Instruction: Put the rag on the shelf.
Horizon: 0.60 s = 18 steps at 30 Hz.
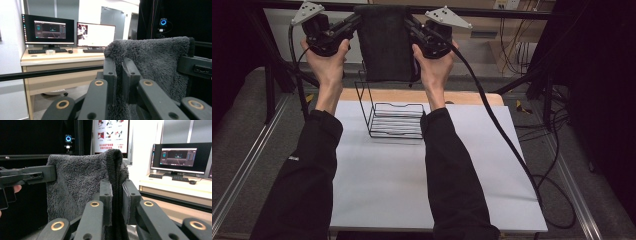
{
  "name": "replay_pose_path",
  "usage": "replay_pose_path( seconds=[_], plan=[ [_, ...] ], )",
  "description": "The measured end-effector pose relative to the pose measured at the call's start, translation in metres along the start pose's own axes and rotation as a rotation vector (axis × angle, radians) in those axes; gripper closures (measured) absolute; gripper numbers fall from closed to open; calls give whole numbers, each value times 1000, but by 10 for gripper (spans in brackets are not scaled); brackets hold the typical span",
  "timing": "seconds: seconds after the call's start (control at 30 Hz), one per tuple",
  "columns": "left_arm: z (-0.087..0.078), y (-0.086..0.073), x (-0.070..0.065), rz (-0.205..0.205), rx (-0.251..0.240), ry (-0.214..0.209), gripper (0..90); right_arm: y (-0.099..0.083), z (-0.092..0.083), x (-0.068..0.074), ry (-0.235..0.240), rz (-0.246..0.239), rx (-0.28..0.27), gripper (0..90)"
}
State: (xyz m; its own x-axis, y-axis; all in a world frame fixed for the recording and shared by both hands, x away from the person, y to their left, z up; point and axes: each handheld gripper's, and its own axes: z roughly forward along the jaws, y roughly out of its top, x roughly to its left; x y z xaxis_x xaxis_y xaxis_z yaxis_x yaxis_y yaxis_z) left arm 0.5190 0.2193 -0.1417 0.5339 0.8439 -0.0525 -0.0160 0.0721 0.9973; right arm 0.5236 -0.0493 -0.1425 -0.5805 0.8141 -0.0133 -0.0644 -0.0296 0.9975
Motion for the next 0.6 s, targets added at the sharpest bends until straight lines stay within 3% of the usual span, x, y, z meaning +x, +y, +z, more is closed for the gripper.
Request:
replay_pose_path(
  seconds=[0.6],
  plan=[
    [-10,-28,0,26,51,-43,823,-32,-9,2,15,-4,49,805]
  ],
)
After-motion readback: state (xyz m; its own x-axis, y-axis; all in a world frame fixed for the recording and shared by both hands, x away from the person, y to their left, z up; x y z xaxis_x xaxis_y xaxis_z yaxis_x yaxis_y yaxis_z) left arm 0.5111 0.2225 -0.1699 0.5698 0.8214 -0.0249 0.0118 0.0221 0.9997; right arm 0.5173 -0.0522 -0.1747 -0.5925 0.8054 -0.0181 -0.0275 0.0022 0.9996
